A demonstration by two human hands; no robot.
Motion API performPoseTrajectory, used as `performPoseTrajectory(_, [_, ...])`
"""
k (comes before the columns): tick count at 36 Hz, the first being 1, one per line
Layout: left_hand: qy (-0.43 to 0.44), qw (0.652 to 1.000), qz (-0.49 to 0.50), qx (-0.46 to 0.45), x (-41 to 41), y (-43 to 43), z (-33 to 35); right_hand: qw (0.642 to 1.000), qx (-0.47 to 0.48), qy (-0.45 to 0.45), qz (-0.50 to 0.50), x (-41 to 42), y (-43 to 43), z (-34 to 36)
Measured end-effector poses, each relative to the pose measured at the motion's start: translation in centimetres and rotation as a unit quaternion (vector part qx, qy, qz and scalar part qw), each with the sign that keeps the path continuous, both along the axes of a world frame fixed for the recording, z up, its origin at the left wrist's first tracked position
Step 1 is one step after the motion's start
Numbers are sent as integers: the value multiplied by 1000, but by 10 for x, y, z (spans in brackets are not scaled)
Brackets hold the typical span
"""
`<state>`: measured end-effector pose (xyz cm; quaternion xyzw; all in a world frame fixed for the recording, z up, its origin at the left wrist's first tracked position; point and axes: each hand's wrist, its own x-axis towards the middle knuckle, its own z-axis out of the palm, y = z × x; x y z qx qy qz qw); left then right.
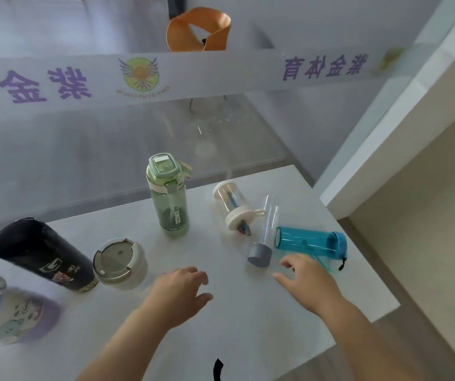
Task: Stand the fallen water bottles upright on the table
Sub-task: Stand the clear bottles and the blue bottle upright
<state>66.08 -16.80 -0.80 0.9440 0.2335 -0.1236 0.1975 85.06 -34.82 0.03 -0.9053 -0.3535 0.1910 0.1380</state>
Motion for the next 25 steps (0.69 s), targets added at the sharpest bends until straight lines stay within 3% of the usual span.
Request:
performPoseTrajectory(7, [0, 998, 47, -31, 43, -2, -11, 1000, 1, 1, -26, 45, -26, -12])
performPoseTrajectory(19, [-112, 967, 226, -32, 157, -7, -23, 997, -24, -65, 33, 151, -36, -28])
performPoseTrajectory(25, [-61, 957, 279, -56, 200, -7, -32, 987, -132, -25, 90, 182, -32, -35])
